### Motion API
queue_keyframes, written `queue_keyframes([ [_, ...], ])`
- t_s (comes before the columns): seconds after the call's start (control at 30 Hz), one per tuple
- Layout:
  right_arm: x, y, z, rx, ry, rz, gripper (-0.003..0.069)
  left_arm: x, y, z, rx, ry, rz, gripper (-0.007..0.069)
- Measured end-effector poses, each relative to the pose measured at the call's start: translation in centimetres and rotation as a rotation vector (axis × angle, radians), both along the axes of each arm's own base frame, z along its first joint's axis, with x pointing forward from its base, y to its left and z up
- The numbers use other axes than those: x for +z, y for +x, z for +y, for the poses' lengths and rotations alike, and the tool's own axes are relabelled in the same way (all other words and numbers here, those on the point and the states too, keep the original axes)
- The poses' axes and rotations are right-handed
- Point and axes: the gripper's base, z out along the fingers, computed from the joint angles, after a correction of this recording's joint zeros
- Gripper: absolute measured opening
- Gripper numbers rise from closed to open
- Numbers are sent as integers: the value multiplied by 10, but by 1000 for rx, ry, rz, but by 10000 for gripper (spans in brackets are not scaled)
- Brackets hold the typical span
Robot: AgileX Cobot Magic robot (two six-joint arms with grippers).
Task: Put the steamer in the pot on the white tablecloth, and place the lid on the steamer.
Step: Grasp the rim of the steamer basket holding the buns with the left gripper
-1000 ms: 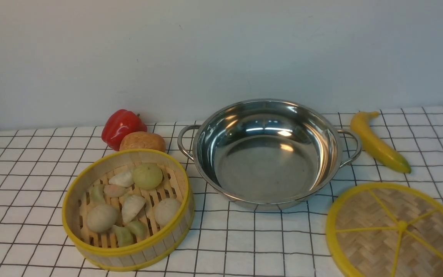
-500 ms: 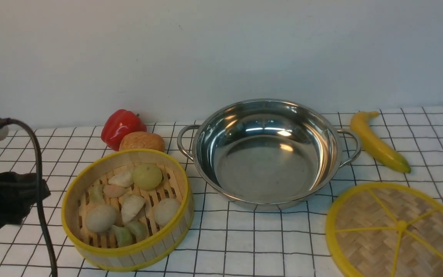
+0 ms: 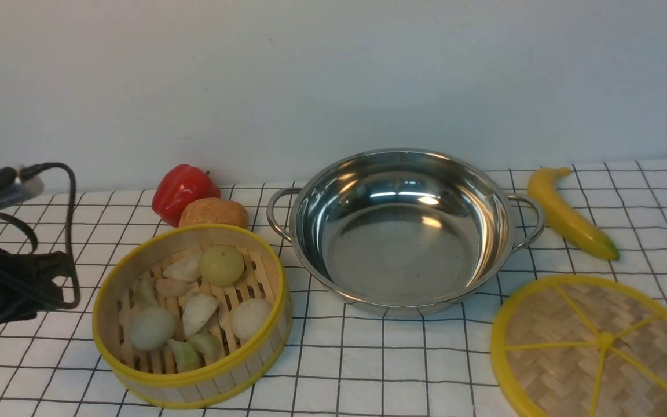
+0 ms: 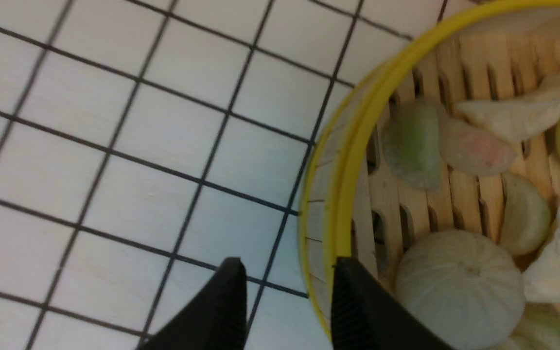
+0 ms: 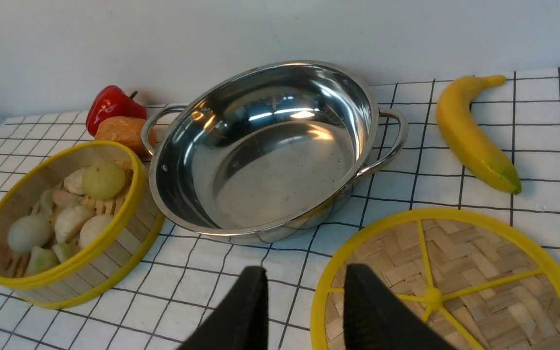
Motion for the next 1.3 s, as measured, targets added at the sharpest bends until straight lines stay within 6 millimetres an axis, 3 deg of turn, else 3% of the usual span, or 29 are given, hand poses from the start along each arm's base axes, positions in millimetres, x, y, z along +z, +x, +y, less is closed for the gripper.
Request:
queue_keyframes([
  [0.13, 0, 0, 0, 2, 2, -1, 240, -16, 15, -9, -60, -6, 46, 243],
  [0.37, 0, 0, 0, 3, 1, -1, 240, -23, 31, -30, -142, 0, 58, 243],
  [0.6, 0, 0, 0, 3, 2, -1, 240, -31, 35, -31, -143, 18, 64, 216],
  [1.3, 0, 0, 0, 4, 2, -2, 240, -19, 36, -28, -147, 85, 10, 222],
])
